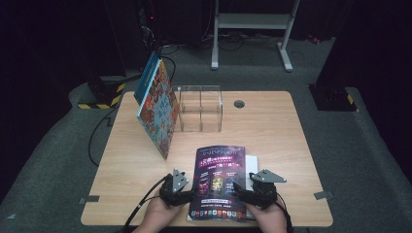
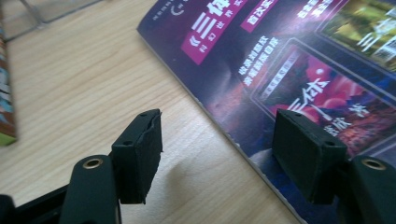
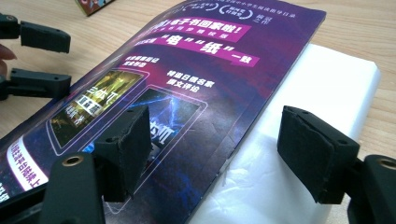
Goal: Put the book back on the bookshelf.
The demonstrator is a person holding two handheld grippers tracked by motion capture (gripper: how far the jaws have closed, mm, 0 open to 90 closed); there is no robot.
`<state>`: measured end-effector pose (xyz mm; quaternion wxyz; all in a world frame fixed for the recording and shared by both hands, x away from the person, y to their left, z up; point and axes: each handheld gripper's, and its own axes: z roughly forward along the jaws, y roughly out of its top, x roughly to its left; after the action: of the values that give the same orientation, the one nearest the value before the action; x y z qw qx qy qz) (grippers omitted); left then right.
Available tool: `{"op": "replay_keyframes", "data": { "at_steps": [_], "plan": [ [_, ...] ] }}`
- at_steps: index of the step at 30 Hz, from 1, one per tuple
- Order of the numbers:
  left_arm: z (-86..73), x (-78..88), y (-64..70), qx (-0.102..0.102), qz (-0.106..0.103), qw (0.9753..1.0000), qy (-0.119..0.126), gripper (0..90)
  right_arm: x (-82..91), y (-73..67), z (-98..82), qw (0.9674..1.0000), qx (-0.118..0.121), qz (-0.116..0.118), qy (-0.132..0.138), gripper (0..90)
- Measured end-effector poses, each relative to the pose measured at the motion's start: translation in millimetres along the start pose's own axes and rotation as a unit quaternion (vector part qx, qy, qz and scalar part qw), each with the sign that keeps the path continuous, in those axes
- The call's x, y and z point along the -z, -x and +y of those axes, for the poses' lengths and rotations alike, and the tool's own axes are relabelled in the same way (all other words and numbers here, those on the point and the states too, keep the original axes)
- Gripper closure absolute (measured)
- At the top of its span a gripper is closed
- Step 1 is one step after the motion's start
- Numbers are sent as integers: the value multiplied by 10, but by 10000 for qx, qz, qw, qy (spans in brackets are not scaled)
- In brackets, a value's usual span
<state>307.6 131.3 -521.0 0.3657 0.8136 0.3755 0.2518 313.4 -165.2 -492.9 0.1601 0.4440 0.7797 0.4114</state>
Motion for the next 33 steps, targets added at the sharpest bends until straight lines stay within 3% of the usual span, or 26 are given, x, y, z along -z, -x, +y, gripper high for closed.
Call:
{"op": "replay_keyframes", "data": {
  "at_steps": [3,7,9,12,16,20,22,26,33],
  "plan": [
    [5,2,29,-118,108,9999,-7,347,9,0,2,10000,-12,-1,-41,252],
    [1,7,-1,48,139,9999,-42,345,24,28,-10,10000,-6,-61,-14,252],
    [-25,26,-45,116,269,9995,-135,401,29,36,-16,10000,-25,-92,-4,252],
    [-56,49,-83,43,334,9992,-200,455,38,54,-18,9999,-31,-100,16,254],
    [-58,33,-38,-132,551,9978,-339,475,36,58,-18,9999,-48,-99,17,258],
    [-49,21,-53,-31,422,9985,-352,469,38,57,-19,10000,14,-81,-2,261],
    [-39,20,-29,-189,345,9986,-341,456,37,61,-23,10000,5,-75,15,262],
    [-20,5,11,-195,297,9988,-332,487,32,54,-19,10000,0,-75,6,262],
    [3,-22,-2,-36,75,9994,-348,507,26,50,-17,10000,-4,-78,12,261]
  ]
}}
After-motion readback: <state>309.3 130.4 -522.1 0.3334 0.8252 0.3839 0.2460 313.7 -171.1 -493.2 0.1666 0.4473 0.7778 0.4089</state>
